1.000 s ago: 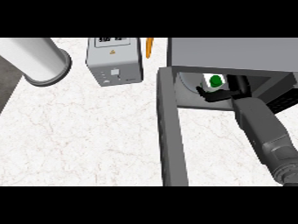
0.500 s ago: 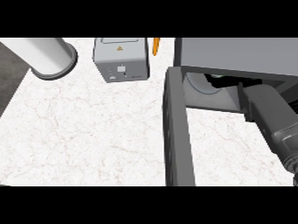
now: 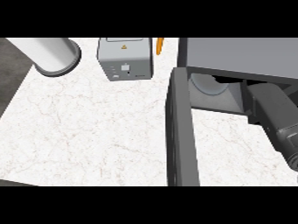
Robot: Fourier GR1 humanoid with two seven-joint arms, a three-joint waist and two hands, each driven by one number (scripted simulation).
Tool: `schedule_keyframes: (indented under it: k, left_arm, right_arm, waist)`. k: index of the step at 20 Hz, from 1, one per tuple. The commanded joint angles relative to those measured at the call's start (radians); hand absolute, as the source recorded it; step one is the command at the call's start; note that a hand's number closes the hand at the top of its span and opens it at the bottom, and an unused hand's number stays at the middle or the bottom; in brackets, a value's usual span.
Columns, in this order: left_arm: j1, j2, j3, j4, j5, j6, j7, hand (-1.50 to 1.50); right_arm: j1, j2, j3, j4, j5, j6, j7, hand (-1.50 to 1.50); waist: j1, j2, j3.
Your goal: Pick up the milk, place it into the microwave and close the microwave
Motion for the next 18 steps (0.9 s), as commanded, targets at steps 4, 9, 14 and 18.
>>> schedule_keyframes:
  k: [4, 9, 14, 18]
  left_arm:
    - [-0.044, 0.023, 0.003, 0.014, 0.002, 0.003, 0.001, -1.5]
    - [-0.052, 0.029, -0.001, 0.029, 0.002, 0.004, 0.009, -1.5]
    - [-0.059, 0.044, 0.002, 0.016, 0.0, 0.019, 0.026, -1.5]
    - [-0.064, 0.056, 0.019, 0.033, -0.011, 0.007, 0.021, -1.5]
  right_arm:
    - [-0.041, -0.058, 0.003, 0.004, 0.009, -0.03, 0.019, 1.5]
    - [-0.05, -0.058, 0.002, 0.019, 0.002, -0.052, 0.014, 1.5]
    - [-0.071, -0.089, 0.001, 0.02, 0.002, -0.036, 0.034, 1.5]
    - [-0.046, -0.102, -0.003, 0.013, 0.0, -0.035, 0.015, 1.5]
  waist:
    - [0.03, 0.033, 0.009]
    - [0.045, 0.035, 0.008]
    - [0.062, 0.045, 0.011]
    - [0.072, 0.05, 0.012]
